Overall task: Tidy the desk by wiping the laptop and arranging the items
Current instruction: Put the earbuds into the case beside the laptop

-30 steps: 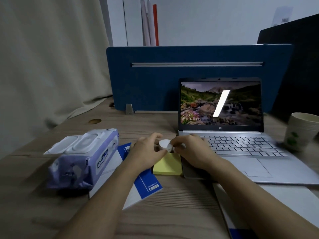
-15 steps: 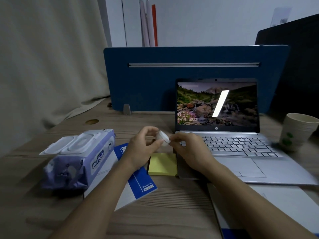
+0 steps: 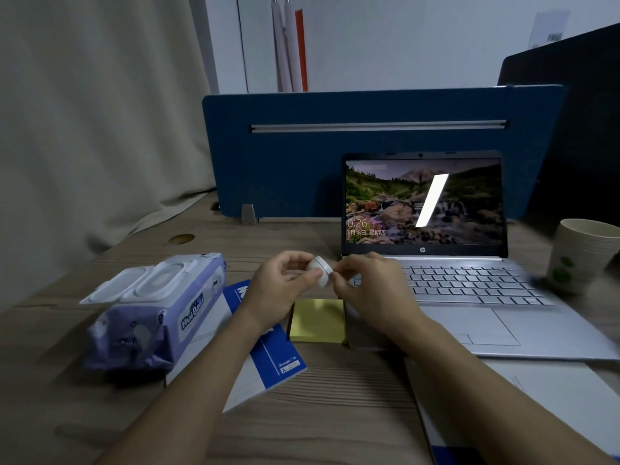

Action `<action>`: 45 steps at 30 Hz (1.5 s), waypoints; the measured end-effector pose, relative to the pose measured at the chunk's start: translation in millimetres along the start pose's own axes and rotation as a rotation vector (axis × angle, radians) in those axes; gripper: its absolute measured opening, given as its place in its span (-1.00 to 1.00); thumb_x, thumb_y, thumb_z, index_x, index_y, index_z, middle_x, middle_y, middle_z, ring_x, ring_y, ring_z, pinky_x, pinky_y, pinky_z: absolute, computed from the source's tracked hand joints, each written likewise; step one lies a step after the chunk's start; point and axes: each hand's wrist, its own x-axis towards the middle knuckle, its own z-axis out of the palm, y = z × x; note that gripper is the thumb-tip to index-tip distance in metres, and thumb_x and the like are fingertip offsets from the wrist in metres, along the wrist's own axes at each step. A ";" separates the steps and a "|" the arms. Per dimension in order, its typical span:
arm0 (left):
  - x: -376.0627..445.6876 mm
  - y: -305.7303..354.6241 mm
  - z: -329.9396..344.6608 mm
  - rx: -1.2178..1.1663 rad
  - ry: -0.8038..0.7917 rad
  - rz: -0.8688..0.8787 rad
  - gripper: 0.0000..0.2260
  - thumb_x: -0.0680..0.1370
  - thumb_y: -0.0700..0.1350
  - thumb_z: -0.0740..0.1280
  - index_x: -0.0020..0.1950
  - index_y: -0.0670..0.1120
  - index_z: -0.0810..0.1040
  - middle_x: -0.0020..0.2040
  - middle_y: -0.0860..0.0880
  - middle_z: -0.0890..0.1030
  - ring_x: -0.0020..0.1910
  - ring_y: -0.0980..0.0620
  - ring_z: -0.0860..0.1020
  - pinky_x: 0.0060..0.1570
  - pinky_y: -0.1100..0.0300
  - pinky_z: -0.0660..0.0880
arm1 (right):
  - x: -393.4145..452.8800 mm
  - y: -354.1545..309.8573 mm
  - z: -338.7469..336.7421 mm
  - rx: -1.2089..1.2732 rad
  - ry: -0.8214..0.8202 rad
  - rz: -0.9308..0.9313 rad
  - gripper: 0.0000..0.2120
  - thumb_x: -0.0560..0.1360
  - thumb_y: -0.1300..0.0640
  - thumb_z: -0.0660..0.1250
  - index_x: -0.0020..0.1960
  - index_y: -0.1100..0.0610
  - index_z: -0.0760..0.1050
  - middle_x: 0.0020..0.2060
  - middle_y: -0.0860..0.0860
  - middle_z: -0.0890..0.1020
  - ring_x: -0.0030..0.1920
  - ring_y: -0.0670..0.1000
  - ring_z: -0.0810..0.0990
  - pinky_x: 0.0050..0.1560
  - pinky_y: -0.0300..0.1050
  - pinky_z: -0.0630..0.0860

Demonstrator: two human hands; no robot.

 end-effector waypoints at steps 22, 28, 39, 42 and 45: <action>-4.2 -1.2 -1.9 0.254 -0.083 0.090 -0.68 0.48 -0.01 0.46 0.20 0.20 0.54 0.05 0.10 0.62 0.05 0.18 0.58 0.00 0.27 0.51 | 3.6 19.5 4.9 0.287 -0.164 0.129 -0.62 0.53 0.31 0.18 0.26 0.06 0.56 0.16 -0.02 0.65 0.20 -0.07 0.58 0.21 -0.14 0.51; -2.0 -6.0 -5.3 0.540 -0.061 0.053 -0.64 0.52 0.06 0.39 0.30 0.12 0.50 0.17 0.09 0.59 0.17 0.15 0.51 0.11 0.20 0.47 | 3.0 18.0 8.9 0.136 -0.307 0.036 -0.62 0.52 0.32 0.17 0.22 0.05 0.60 0.10 0.02 0.68 0.10 0.01 0.61 0.11 -0.09 0.53; -2.8 -5.8 -10.5 0.832 -0.042 0.040 -0.78 0.53 0.20 0.29 0.17 0.29 0.50 0.11 0.22 0.53 0.23 0.11 0.36 0.11 0.05 0.12 | 0.4 19.6 9.8 0.110 -0.369 0.035 -0.63 0.54 0.26 0.19 0.23 -0.04 0.58 0.15 -0.03 0.66 0.10 -0.07 0.58 -0.09 -0.44 0.37; -2.3 -6.1 -11.5 0.820 -0.054 0.032 -0.80 0.52 0.21 0.30 0.14 0.30 0.50 0.11 0.23 0.53 0.23 0.12 0.36 0.14 0.05 0.16 | 0.5 18.8 8.1 0.056 -0.383 0.033 -0.61 0.53 0.28 0.17 0.25 -0.01 0.57 0.15 0.01 0.67 0.11 0.00 0.60 0.06 -0.17 0.51; -2.3 -3.7 -17.1 0.765 -0.045 -0.008 -0.72 0.50 0.18 0.34 0.20 0.26 0.49 0.17 0.17 0.53 0.26 0.06 0.39 0.26 -0.06 0.33 | 1.0 17.7 5.5 0.037 -0.346 0.031 -0.61 0.53 0.29 0.18 0.24 0.01 0.58 0.13 0.05 0.67 0.10 0.06 0.61 0.09 -0.06 0.54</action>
